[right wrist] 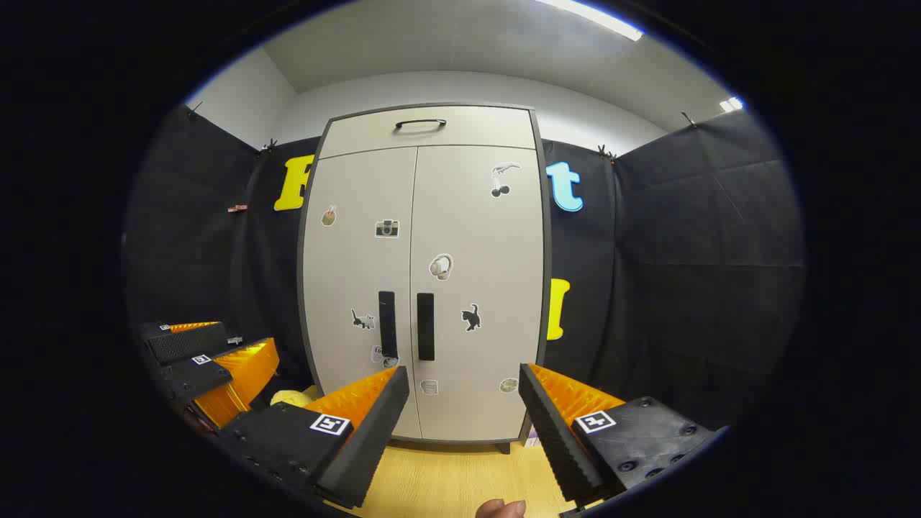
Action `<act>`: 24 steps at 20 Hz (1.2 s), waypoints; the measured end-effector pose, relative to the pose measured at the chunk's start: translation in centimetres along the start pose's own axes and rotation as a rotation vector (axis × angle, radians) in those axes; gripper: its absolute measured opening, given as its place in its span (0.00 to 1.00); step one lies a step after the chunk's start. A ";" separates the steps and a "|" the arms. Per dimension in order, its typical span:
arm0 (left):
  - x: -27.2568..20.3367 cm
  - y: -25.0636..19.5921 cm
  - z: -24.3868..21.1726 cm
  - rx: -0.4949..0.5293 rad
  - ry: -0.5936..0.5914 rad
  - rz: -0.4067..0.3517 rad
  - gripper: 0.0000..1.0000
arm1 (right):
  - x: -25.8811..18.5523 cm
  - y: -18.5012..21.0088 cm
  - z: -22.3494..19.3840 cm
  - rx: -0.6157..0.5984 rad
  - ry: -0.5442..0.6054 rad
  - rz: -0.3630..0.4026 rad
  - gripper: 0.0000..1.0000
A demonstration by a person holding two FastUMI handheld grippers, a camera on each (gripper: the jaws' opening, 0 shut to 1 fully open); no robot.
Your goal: Open the right door of the double-door shoe cabinet with the right hand, and open the left door with the left hand.
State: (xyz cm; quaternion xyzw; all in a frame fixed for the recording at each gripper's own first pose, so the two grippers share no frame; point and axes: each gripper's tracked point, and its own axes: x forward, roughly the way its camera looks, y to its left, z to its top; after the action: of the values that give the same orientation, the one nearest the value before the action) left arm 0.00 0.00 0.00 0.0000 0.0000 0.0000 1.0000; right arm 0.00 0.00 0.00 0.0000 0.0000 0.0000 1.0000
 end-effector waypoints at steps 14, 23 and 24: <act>0.8 1.1 -0.6 0.007 0.005 0.003 0.98 | 1.5 0.3 -0.6 0.003 0.007 -0.005 0.98; 1.2 2.2 -1.6 0.008 0.012 -0.004 0.98 | 5.5 1.8 0.6 0.006 -0.050 0.017 0.97; 1.2 2.3 -1.7 0.006 0.014 -0.006 0.98 | 6.5 2.0 0.5 0.007 -0.050 0.016 0.97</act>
State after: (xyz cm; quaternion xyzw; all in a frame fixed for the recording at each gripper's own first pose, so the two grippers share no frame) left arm 1.18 2.33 -1.66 0.0028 0.0069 -0.0029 1.0000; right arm 6.49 1.96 0.47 0.0035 -0.0249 0.0082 0.9997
